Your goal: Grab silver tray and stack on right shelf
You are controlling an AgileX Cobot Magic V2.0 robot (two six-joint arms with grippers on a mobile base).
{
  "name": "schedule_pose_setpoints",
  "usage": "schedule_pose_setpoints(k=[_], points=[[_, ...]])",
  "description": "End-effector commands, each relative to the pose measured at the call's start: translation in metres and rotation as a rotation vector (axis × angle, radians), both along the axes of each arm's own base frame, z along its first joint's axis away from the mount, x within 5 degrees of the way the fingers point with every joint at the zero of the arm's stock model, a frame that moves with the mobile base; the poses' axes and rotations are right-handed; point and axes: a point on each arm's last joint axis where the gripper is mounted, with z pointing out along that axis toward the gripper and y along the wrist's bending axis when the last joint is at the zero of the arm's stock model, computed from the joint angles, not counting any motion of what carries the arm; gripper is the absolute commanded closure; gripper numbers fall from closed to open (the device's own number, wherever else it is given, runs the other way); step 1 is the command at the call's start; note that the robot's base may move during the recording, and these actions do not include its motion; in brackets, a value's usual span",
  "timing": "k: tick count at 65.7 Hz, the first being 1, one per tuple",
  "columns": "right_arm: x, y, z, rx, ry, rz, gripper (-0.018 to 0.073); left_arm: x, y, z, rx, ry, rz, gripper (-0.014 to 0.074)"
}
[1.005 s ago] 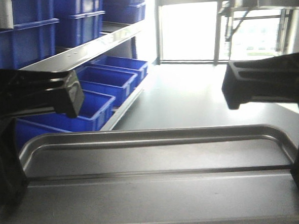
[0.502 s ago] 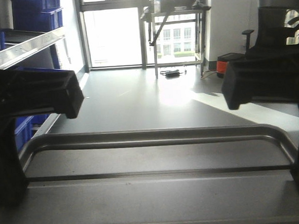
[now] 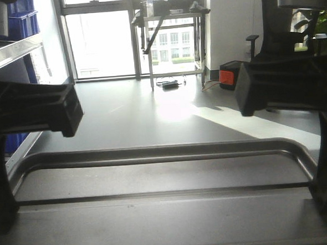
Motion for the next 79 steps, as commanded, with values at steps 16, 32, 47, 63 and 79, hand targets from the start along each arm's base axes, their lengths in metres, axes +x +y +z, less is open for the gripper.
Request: schedule_pose_setpoints(k=[16, 32, 47, 63, 79], points=[[0.0042, -0.003, 0.0108, -0.018, -0.063, 0.017, 0.0487, -0.0041, 0.0109, 0.0096, 0.093, 0.009, -0.004, 0.0697], [0.0042, -0.003, 0.0108, -0.018, -0.063, 0.017, 0.0487, -0.0045, 0.0118, 0.0095, 0.102, 0.014, -0.003, 0.0697], [0.0042, -0.003, 0.0108, -0.018, -0.063, 0.017, 0.0487, -0.0045, 0.0118, 0.0095, 0.102, 0.014, -0.003, 0.0697], [0.0042, -0.0031, 0.0108, -0.019, -0.062, 0.017, 0.0487, -0.0045, 0.0118, 0.0095, 0.102, 0.014, -0.003, 0.0697], [0.0043, -0.003, 0.0108, -0.018, -0.063, 0.017, 0.0487, -0.0045, 0.0118, 0.0095, 0.102, 0.014, -0.003, 0.0697]])
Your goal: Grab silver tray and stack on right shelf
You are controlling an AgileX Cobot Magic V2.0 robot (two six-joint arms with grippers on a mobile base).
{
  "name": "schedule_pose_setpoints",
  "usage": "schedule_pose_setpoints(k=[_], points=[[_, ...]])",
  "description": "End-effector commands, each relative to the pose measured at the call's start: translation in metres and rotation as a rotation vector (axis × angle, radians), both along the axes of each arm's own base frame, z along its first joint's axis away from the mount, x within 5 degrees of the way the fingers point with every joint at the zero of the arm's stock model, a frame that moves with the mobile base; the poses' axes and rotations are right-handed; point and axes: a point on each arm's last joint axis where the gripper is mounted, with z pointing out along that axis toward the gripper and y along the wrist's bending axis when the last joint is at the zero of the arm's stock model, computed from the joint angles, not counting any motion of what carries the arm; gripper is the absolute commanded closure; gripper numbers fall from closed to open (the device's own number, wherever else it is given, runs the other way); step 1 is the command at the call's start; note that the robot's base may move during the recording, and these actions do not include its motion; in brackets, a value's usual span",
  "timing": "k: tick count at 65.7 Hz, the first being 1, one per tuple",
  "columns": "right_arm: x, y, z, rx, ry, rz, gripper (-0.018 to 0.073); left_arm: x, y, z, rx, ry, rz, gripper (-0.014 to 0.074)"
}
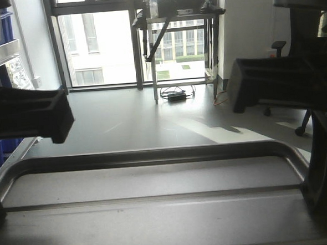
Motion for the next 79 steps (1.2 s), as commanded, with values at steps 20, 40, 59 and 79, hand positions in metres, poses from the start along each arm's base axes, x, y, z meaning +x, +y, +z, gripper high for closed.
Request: schedule_pose_setpoints(k=[20, 40, 59, 79], points=[[0.0044, -0.0052, 0.0112, -0.041, -0.065, 0.013, 0.0487, -0.0027, 0.009, 0.0097, 0.072, -0.008, -0.017, 0.0697], [0.0044, -0.0052, 0.0112, -0.041, -0.065, 0.013, 0.0487, -0.0026, 0.0091, 0.0098, 0.073, -0.01, -0.017, 0.0697], [0.0044, -0.0053, 0.0111, -0.041, -0.064, 0.012, 0.0487, -0.0024, 0.0091, 0.0098, 0.074, -0.012, -0.018, 0.0697], [0.0044, -0.0053, 0.0111, -0.041, -0.064, 0.012, 0.0487, -0.0025, 0.0093, 0.0098, 0.076, -0.011, -0.017, 0.0697]])
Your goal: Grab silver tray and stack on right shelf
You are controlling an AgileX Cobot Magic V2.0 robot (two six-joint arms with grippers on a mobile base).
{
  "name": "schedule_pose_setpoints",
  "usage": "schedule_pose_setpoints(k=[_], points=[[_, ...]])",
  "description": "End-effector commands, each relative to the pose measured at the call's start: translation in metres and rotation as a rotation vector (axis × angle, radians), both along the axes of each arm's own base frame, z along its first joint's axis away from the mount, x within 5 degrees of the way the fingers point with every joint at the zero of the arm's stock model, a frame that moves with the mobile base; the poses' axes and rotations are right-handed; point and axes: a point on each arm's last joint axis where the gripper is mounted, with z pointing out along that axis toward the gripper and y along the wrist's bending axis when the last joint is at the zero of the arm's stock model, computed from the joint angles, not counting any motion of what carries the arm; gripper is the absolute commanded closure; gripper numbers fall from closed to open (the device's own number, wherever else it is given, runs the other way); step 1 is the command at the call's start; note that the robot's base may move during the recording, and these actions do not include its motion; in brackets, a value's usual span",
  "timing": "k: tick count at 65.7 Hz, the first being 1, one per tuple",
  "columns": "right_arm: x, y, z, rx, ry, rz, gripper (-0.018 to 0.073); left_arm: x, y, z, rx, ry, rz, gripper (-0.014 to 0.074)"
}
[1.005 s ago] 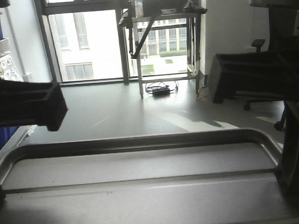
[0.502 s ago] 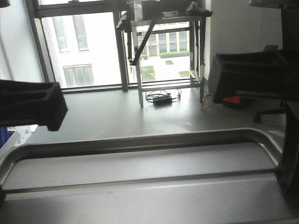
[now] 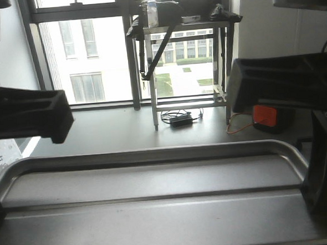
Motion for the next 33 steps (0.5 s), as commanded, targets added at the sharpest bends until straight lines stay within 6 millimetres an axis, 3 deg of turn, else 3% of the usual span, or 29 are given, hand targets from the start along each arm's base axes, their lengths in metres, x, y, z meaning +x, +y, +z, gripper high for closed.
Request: schedule_pose_setpoints(k=[1, 33], points=[[0.0044, -0.0053, 0.0111, -0.041, -0.064, 0.012, 0.0487, -0.0024, 0.0091, 0.0098, 0.074, -0.012, -0.018, 0.0697], [0.0044, -0.0053, 0.0111, -0.041, -0.064, 0.012, 0.0487, -0.0024, 0.0091, 0.0098, 0.074, -0.012, -0.018, 0.0697]])
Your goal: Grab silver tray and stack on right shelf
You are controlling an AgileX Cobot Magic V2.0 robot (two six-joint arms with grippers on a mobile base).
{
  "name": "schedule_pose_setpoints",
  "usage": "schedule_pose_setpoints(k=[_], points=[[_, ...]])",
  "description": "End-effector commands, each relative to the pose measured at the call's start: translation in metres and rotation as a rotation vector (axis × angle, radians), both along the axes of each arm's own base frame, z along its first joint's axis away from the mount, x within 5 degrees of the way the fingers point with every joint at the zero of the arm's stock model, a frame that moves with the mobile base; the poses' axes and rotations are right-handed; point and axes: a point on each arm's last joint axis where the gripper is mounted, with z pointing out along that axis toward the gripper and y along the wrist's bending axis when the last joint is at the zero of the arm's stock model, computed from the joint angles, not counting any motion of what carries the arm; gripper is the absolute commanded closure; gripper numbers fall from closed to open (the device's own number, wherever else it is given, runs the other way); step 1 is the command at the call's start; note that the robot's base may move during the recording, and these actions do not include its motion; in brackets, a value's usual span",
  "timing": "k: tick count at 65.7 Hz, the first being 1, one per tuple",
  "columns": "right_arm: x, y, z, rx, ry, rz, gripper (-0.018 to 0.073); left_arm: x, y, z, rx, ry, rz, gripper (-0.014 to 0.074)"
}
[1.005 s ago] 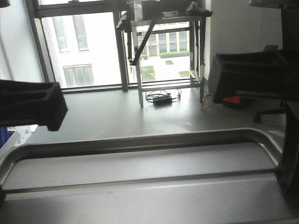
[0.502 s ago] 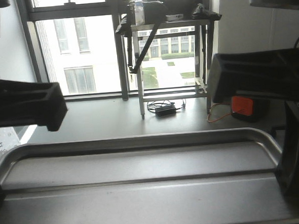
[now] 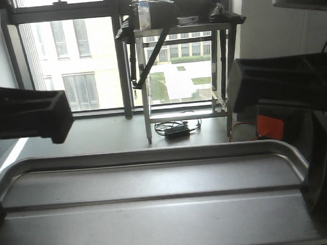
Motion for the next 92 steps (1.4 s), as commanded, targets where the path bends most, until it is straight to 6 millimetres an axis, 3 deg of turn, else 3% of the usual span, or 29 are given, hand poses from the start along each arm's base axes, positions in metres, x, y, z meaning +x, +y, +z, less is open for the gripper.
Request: schedule_pose_setpoints(k=[1, 92], points=[[0.0044, -0.0053, 0.0111, -0.041, -0.064, 0.012, 0.0487, -0.0024, 0.0091, 0.0098, 0.074, -0.012, -0.018, 0.0697], [0.0044, -0.0053, 0.0111, -0.041, -0.064, 0.012, 0.0487, -0.0025, 0.0093, 0.0098, 0.076, -0.011, -0.018, 0.0697]])
